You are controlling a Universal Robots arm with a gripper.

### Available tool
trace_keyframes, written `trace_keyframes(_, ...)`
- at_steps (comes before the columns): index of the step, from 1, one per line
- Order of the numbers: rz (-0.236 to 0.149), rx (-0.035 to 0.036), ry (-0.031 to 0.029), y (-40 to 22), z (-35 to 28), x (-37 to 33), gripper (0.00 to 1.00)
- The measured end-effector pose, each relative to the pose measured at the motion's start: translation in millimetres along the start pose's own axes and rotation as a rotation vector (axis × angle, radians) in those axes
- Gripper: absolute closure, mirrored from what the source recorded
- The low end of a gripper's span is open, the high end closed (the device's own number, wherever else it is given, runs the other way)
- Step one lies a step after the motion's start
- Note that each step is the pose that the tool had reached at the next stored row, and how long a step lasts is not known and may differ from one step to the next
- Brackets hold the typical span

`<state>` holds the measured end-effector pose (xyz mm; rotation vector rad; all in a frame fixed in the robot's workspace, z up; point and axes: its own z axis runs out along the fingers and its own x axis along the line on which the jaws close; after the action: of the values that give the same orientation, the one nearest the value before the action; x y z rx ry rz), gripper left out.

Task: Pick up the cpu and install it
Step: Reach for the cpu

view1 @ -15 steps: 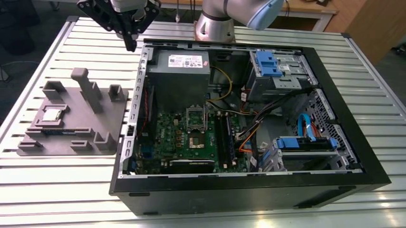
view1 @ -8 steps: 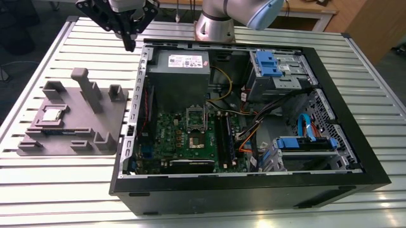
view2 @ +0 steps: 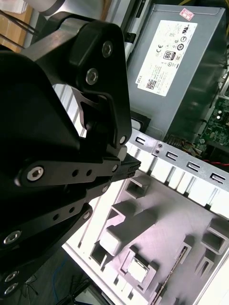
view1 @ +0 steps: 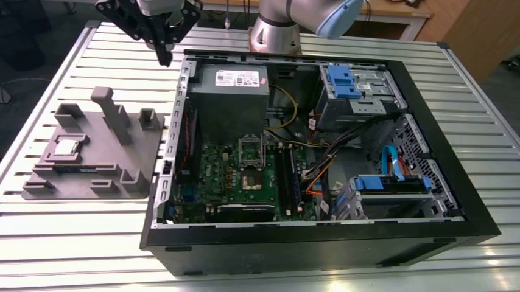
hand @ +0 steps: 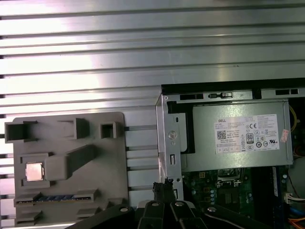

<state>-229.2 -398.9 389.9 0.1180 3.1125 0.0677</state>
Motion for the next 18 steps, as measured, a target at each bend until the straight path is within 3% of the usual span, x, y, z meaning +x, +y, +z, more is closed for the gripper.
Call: trace_keyframes(18,0.0,0.0001,0.0,-0.4,0.2,4.9,0.89)
